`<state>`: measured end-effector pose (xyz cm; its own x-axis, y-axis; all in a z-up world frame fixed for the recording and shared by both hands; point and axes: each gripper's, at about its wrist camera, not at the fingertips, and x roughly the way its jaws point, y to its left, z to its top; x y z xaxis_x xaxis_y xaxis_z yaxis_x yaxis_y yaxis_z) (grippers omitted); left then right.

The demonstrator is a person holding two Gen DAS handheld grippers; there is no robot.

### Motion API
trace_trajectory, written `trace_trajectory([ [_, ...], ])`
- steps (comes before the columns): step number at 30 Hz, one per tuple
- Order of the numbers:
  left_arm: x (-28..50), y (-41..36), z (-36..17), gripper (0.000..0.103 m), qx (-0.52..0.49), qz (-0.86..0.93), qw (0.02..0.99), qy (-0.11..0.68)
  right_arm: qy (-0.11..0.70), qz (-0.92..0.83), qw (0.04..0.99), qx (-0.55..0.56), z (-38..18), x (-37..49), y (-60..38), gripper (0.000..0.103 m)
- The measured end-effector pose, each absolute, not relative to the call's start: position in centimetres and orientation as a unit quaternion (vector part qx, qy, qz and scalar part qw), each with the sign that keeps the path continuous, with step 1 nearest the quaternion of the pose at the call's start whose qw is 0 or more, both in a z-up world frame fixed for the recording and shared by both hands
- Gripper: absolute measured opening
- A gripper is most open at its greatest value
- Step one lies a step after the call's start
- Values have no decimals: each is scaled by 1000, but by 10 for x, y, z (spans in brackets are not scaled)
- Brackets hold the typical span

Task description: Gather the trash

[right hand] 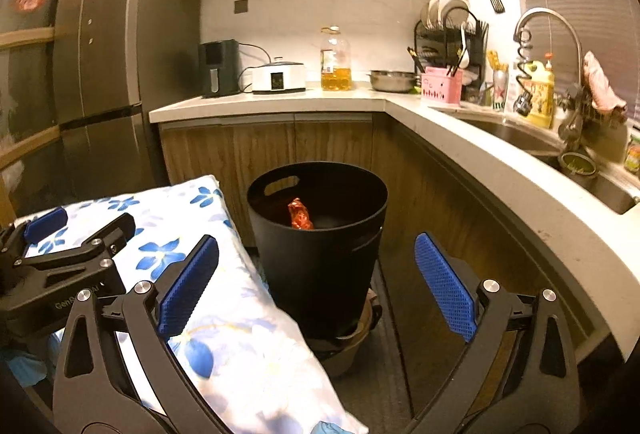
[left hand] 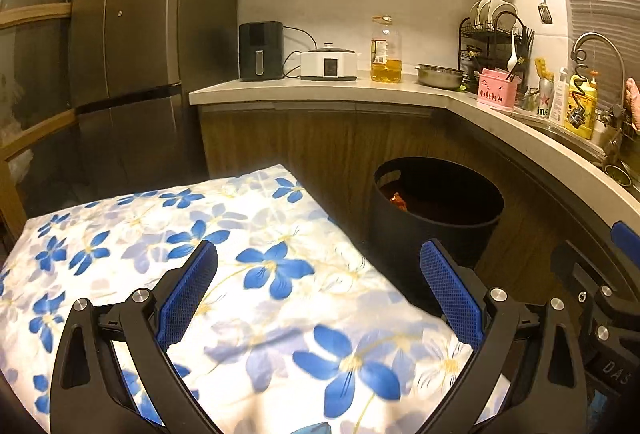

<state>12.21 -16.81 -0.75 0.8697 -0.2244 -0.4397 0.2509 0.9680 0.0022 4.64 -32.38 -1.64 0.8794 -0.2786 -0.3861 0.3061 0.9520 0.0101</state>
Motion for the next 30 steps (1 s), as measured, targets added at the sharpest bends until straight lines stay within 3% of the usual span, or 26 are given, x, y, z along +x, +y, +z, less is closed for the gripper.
trace_trajectory([
  [30, 43, -124, -2, 97, 21, -118, 971, 208, 200, -166, 966, 14, -10, -19, -278, 97],
])
